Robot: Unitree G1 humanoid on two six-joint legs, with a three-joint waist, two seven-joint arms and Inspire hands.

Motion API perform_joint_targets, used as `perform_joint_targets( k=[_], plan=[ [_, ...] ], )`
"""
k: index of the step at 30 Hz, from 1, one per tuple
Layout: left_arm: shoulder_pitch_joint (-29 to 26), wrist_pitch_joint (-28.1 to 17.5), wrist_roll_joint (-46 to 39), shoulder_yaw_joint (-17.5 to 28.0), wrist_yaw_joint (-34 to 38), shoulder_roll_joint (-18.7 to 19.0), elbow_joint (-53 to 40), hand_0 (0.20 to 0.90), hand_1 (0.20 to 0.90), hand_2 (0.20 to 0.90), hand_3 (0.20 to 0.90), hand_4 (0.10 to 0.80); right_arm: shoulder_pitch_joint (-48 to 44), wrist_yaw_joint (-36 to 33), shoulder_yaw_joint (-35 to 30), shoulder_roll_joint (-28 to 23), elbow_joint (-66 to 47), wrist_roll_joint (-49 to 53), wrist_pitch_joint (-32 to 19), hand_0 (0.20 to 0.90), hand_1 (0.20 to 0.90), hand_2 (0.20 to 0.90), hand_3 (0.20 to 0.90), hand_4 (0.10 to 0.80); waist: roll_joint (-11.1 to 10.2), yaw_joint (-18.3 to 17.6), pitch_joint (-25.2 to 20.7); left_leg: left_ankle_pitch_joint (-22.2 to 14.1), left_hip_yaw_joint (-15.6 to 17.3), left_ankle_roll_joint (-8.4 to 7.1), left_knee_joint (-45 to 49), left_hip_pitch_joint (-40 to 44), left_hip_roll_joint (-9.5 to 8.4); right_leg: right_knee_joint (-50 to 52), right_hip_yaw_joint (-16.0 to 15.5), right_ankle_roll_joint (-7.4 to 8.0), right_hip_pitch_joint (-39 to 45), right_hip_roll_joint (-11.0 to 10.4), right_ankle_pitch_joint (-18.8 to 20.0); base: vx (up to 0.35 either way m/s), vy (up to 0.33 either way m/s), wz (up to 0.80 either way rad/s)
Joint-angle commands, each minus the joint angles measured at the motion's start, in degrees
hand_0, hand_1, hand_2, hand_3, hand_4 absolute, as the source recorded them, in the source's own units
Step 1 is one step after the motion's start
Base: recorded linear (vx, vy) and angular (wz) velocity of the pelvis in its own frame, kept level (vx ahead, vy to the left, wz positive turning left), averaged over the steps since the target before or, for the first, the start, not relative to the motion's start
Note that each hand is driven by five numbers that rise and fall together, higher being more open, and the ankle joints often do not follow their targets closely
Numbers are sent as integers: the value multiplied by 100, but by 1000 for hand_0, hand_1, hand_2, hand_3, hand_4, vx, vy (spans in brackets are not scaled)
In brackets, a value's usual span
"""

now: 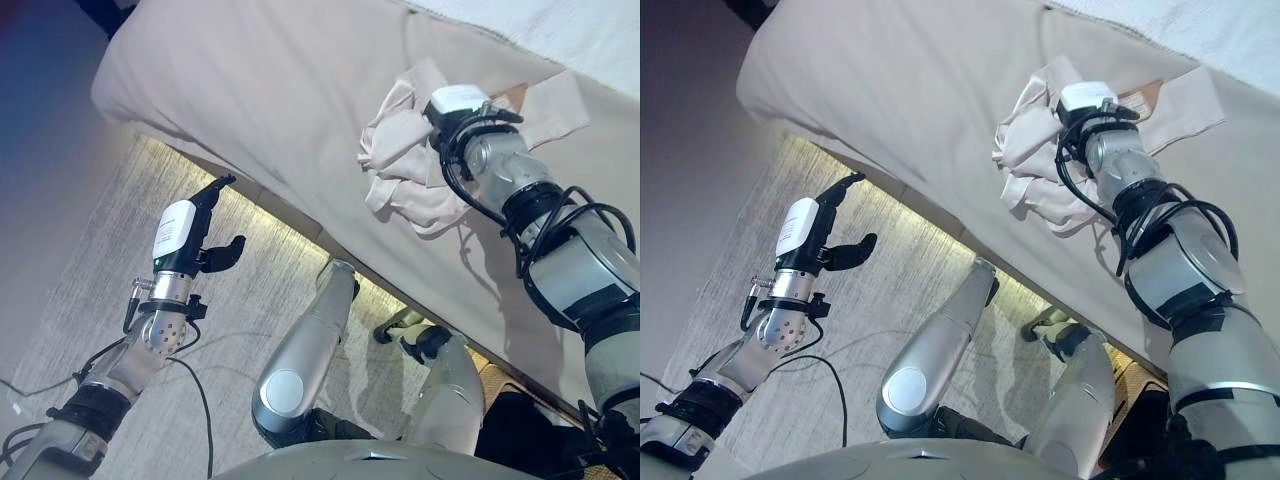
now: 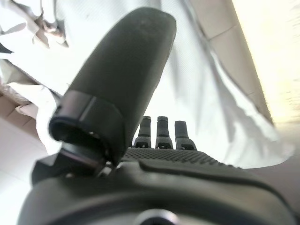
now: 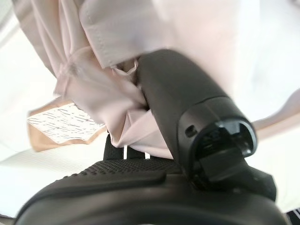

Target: Pick up the clothes from the bed and place them into the basket

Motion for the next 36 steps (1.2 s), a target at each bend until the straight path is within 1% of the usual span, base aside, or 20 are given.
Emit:
perform_joint_targets(
  k=[1,3,4,6,9,11,14,16,19,20,22,27,32,36],
  plan=[
    [-99,-233,67,284,213,149,-240,900,900,900,900,800,-335,-335,-170,-325,-441,242,-62,300,300,300,200,100,26,-183,-172,-495,471,360,-38,643,-46,-405,-63,-98,854,644,389,66,-21,-30],
    [-113,-242,99,299,198,134,-212,900,900,900,900,800,-274,-468,-220,-380,-551,322,-33,300,300,300,200,100,4,-251,-172,-481,500,337,-210,914,10,-671,-8,-67,1128,667,478,-3,-16,-30],
    [-133,-252,124,313,185,125,-191,900,900,900,900,800,-250,-560,-267,-451,-639,408,-18,300,300,300,200,100,7,-305,-172,-268,540,344,-417,1045,72,-895,-68,-116,1263,650,683,-30,10,-33],
    [-155,-194,138,322,142,90,-127,900,900,900,900,800,-156,-640,-387,-568,-831,541,-25,300,300,300,200,100,-20,-421,-232,-221,602,314,-724,1444,186,-1252,-5,-73,1626,679,782,47,18,-31],
    [-100,-206,160,334,120,68,-22,900,900,900,900,800,98,-868,-627,-755,-1152,760,20,300,300,300,200,100,-83,-599,-480,-176,692,270,-1075,1824,338,-1751,117,-25,1975,777,927,91,5,-34],
    [-60,-125,171,359,103,19,51,900,900,900,900,800,321,-979,-854,-923,-1377,856,-56,300,300,300,200,100,-154,-773,-700,-125,774,248,-1365,2103,423,-2143,232,2,2207,887,1031,93,1,-29],
    [29,-106,170,409,47,-1,144,900,900,900,900,800,648,-1095,-1136,-1185,-1686,1101,-128,300,300,300,200,100,-245,-984,-958,-25,890,208,-1758,2454,512,-2645,380,58,2477,1026,1185,93,-6,-36],
    [75,-42,170,429,17,-54,269,900,900,900,900,800,911,-1097,-1409,-1401,-1952,1224,-253,300,300,300,200,100,-336,-1210,-1248,100,1065,165,-2197,2767,572,-3136,515,143,2676,1164,1341,122,-6,-31],
    [124,4,210,451,-37,-100,395,900,900,900,900,800,1228,-1125,-1723,-1642,-2213,1388,-380,300,300,300,200,100,-419,-1447,-1589,275,1246,121,-2655,3043,627,-3605,638,224,2834,1269,1562,126,-5,-39],
    [132,-8,204,462,-71,-117,508,900,900,900,900,800,1397,-1106,-1955,-1772,-2335,1441,-474,300,300,300,200,100,-449,-1579,-1784,335,1360,103,-2884,3188,667,-3816,718,268,2896,1321,1659,114,-15,-32],
    [143,-5,218,474,-91,-149,600,900,900,900,900,800,1589,-1133,-2212,-1921,-2484,1500,-569,300,300,300,200,100,-473,-1737,-1975,381,1475,90,-3121,3344,708,-4022,818,319,2950,1369,1757,101,-17,-28],
    [98,-55,272,471,-134,-182,886,900,900,900,900,800,2182,-1160,-3043,-2300,-2985,1756,-730,300,300,300,200,100,-499,-2121,-2342,455,1752,44,-3676,3700,817,-4415,1109,457,3025,1456,1947,50,-3,-47],
    [-10,-303,365,491,-247,-191,1188,900,900,900,900,800,2995,-1237,-3926,-2605,-3418,1720,-791,300,300,300,200,100,-512,-2494,-2613,508,1977,10,-4104,3962,882,-4758,1423,586,3053,1522,2139,24,-7,-36],
    [-73,-504,492,487,-346,-216,1409,900,900,900,900,800,3702,-1314,-4653,-2748,-3732,1824,-689,300,300,300,200,100,-511,-2796,-2714,481,2180,3,-4232,4093,926,-4862,1664,650,3015,1573,2223,3,-7,-9]
  ],
)
